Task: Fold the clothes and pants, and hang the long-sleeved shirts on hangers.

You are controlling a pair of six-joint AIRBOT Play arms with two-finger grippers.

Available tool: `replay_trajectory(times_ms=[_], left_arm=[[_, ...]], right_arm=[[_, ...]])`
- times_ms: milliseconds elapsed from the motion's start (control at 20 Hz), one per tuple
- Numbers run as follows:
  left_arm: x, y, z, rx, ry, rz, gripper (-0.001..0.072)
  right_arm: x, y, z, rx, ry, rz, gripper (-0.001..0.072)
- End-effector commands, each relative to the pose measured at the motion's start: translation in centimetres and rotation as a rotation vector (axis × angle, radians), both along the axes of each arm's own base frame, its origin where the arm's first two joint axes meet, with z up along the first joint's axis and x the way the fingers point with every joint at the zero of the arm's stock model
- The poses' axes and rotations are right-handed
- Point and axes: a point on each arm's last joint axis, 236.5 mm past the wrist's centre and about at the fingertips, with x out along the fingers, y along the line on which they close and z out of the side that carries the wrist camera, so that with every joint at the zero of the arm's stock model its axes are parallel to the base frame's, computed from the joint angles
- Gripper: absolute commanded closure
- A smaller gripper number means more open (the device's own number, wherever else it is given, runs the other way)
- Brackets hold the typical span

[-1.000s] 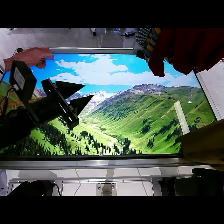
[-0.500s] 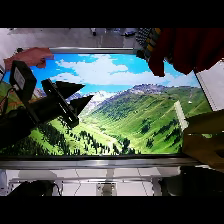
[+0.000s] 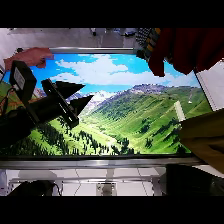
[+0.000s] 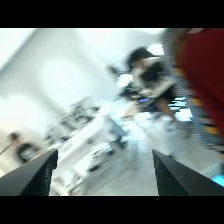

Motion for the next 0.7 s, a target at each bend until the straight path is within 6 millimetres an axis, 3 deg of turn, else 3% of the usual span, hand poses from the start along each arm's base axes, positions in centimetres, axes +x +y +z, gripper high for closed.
replay_trajectory(times_ms=[0, 100, 200, 350, 450, 650], left_arm=[[0.0, 0.0, 0.0, 0.001, 0.000, 0.001, 0.0281], [0.0, 0.0, 0.0, 0.000, 0.000, 0.001, 0.0280], [0.0, 0.0, 0.0, 0.001, 0.000, 0.001, 0.0280], [0.0, 0.0, 0.0, 0.000, 0.000, 0.001, 0.0280], [0.0, 0.0, 0.0, 0.000, 0.000, 0.001, 0.0280], [0.0, 0.0, 0.0, 0.001, 0.000, 0.001, 0.0281]], right_arm=[[-1.8, 0.2, 1.1, -0.053, -0.062, 0.149, 0.0059], [-2.9, -2.4, 0.8, -0.049, -0.057, 0.192, 0.0162], [-2.9, -3.6, -0.7, -0.071, 0.016, 0.304, 0.0165], [-1.6, -3.4, -4.5, -0.054, 0.179, 0.550, 0.0159], [-0.5, -3.0, -5.4, -0.019, 0.211, 0.629, 0.0159], [1.6, -3.1, -8.2, -0.008, 0.338, 0.603, 0.0159]])
